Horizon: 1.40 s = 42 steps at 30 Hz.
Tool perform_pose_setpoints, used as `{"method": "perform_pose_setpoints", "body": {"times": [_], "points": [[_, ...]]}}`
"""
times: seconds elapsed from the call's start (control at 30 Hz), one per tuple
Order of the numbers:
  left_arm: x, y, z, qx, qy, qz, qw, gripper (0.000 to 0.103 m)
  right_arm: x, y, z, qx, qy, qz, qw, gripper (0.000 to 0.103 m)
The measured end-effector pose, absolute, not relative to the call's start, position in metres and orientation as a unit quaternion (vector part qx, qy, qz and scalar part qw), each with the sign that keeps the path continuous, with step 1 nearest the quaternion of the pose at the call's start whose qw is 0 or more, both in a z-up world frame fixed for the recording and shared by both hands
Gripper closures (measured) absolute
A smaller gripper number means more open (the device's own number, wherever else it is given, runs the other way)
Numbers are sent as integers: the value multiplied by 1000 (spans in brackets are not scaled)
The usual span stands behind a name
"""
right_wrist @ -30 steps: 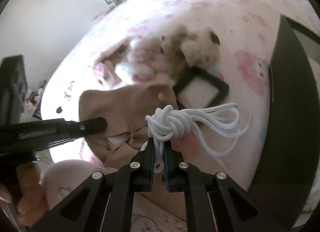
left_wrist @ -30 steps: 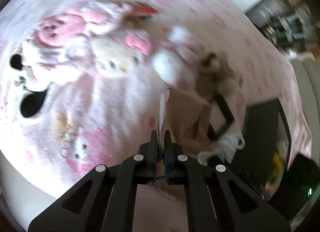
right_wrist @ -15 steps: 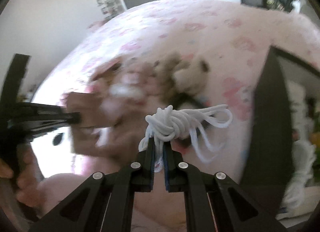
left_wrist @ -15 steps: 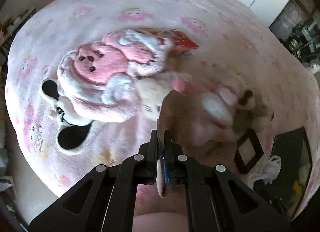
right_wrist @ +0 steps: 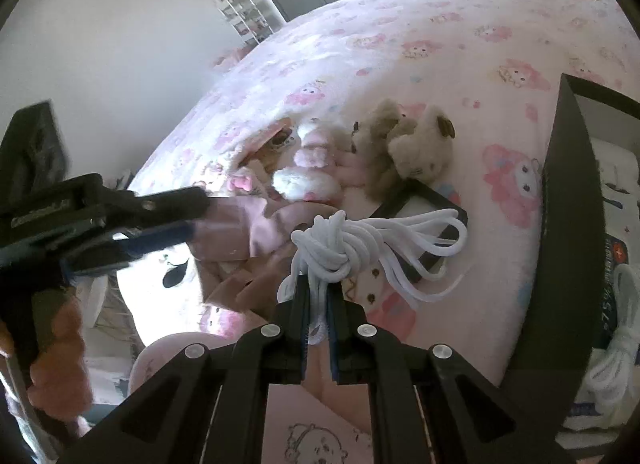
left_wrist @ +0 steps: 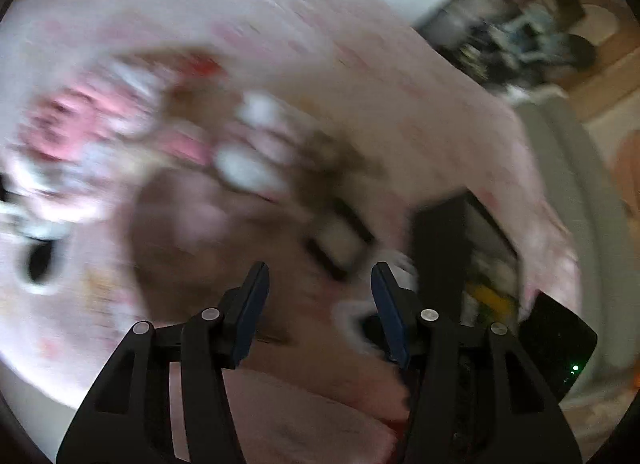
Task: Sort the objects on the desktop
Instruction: 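Lower the knotted cord into the box and open the right gripper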
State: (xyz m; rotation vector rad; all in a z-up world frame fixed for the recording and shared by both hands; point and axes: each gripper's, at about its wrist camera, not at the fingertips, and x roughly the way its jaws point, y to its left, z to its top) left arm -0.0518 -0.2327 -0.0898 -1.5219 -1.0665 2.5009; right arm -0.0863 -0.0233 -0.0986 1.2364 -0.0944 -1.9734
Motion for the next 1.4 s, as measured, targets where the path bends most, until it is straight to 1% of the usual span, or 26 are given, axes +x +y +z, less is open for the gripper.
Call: {"method": "perform_pose_setpoints", "body": {"times": [0.07,0.17,0.23,0.3,0.47,0.63,0.77,0.9,1.0,1.1,1.2,1.3,1.33,1.37,1.4], "points": [[-63,-219,-103,-500,-365,783,55,50,-85,-19,-93,485,-43,-778,398,97],[-73,-205,-107,-500,-373,776,86,51,-84,-12,-85,480,-24,-785,390,97],[-79,-197,-101,-499,-375,773,115,69,-87,-4,-80,480,-23,-787,387,97],[-82,-186,-87,-497,-376,770,139,79,-90,6,-75,478,-35,-787,389,97],[-83,-151,-46,-480,-352,785,170,79,-96,35,-46,450,-42,-805,385,97],[-105,-108,-16,-461,-343,790,214,79,-106,75,-10,413,-20,-836,360,97],[-122,-66,-6,-462,-322,795,225,78,-123,114,-2,405,-20,-847,344,97],[-138,-26,-16,-469,-310,792,236,78,-139,151,-9,407,-27,-846,342,97],[-148,-13,-36,-493,-304,784,222,78,-154,164,-30,425,-12,-834,353,97],[-157,-4,-63,-530,-286,778,181,78,-166,169,-59,460,-17,-813,356,96],[-160,-1,-77,-556,-247,783,130,78,-173,170,-78,487,-28,-795,360,95],[-158,-4,-77,-553,-247,787,121,78,-173,180,-73,483,-47,-790,375,88],[-157,-7,-73,-545,-253,790,122,78,-173,188,-69,477,-57,-791,380,82],[-157,-7,-70,-539,-256,793,121,78,-173,196,-66,471,-68,-790,386,78],[-156,-8,-67,-533,-255,798,120,78,-174,206,-62,464,-85,-792,388,78]]}}
